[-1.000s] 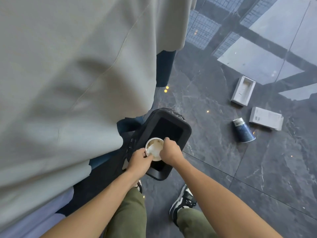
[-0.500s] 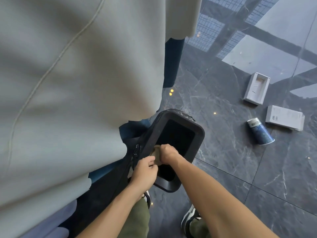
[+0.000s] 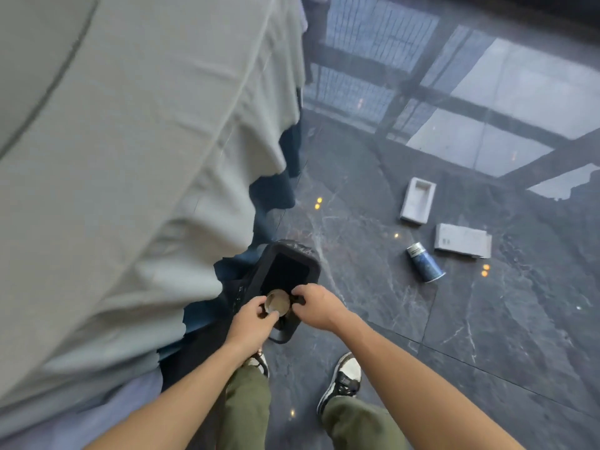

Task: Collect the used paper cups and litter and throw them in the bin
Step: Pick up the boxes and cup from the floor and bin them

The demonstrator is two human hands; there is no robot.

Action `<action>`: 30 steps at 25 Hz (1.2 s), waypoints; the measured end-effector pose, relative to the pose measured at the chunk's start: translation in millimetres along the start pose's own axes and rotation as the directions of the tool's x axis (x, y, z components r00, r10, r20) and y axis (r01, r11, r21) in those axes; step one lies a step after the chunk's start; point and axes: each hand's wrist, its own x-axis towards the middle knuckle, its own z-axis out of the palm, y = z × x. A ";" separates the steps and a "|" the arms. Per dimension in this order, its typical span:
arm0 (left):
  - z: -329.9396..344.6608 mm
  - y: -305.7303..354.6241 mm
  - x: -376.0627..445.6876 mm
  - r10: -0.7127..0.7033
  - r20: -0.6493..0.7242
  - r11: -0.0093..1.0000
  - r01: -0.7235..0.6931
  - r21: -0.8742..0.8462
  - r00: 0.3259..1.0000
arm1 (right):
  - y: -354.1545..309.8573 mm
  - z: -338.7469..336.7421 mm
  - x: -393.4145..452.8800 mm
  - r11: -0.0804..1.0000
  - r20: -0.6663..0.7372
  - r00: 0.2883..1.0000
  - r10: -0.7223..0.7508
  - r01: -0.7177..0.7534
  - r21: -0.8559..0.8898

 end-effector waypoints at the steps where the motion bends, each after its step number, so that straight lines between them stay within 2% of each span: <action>1: -2.9 21.1 -23.9 0.046 -0.004 0.998 -0.045 0.052 0.999 | 7.4 -16.4 -29.5 1.000 -0.027 1.000 0.015 -0.016 -0.005; 7: 21.9 142.4 -136.5 0.257 0.031 0.924 -0.255 0.286 0.966 | 67.1 -112.9 -189.7 0.994 -0.179 0.977 0.112 -0.109 0.029; 13: 88.0 241.2 -161.2 0.429 0.169 0.770 -0.457 0.445 0.887 | 137.1 -182.2 -255.3 0.978 -0.331 0.920 0.209 -0.195 0.075; 19: 148.6 338.5 -125.3 0.536 0.261 0.615 -0.583 0.531 0.803 | 209.7 -251.8 -254.2 0.959 -0.445 0.850 0.284 -0.257 0.121; 24: 203.5 407.8 -74.0 0.555 0.356 0.451 -0.631 0.631 0.752 | 270.9 -304.9 -222.9 0.945 -0.571 0.758 0.315 -0.303 0.119; 27: 236.0 427.3 -47.5 0.536 0.397 0.408 -0.640 0.651 0.745 | 308.8 -323.8 -200.3 0.938 -0.607 0.725 0.327 -0.327 0.116; 30: 275.0 438.9 -8.5 0.505 0.404 0.415 -0.625 0.661 0.762 | 361.0 -333.7 -164.8 0.940 -0.599 0.727 0.336 -0.303 0.160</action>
